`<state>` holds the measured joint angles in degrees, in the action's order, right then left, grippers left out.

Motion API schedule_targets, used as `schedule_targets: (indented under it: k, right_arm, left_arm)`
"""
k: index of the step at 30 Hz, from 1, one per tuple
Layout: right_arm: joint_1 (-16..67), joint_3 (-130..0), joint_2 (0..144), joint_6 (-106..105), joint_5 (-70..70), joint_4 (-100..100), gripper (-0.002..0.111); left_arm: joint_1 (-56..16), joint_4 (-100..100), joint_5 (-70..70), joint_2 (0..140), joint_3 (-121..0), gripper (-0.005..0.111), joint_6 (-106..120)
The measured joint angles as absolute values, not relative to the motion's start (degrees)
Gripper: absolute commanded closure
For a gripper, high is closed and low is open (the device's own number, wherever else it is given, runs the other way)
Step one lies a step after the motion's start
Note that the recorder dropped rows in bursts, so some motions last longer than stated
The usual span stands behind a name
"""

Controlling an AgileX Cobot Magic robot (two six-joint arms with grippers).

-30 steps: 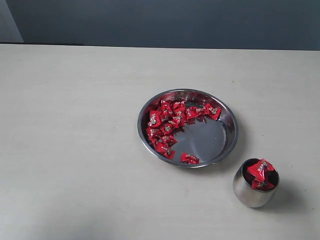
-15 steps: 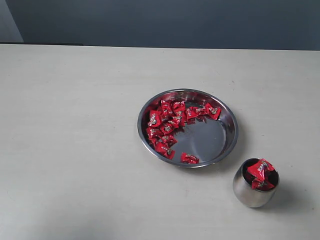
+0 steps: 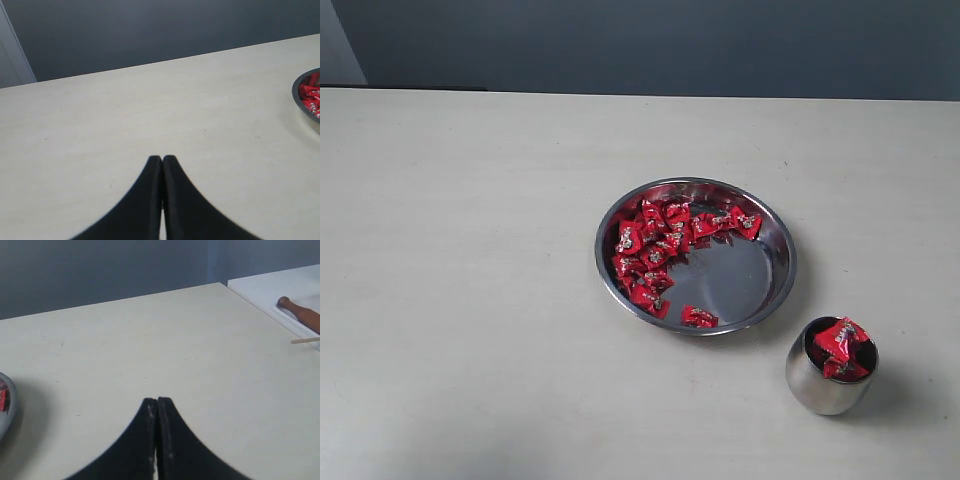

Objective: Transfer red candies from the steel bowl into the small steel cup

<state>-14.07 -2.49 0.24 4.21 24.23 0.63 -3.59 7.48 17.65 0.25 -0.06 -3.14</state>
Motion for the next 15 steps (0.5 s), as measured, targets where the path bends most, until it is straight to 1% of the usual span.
schedule_targets:
  k: [15]
  right_arm:
    - [-14.1,-0.2,0.2,3.4,22.0,1.9,0.109]
  left_arm:
    - [-3.6,7.5,17.7,0.2,-0.1,0.106,-3.1]
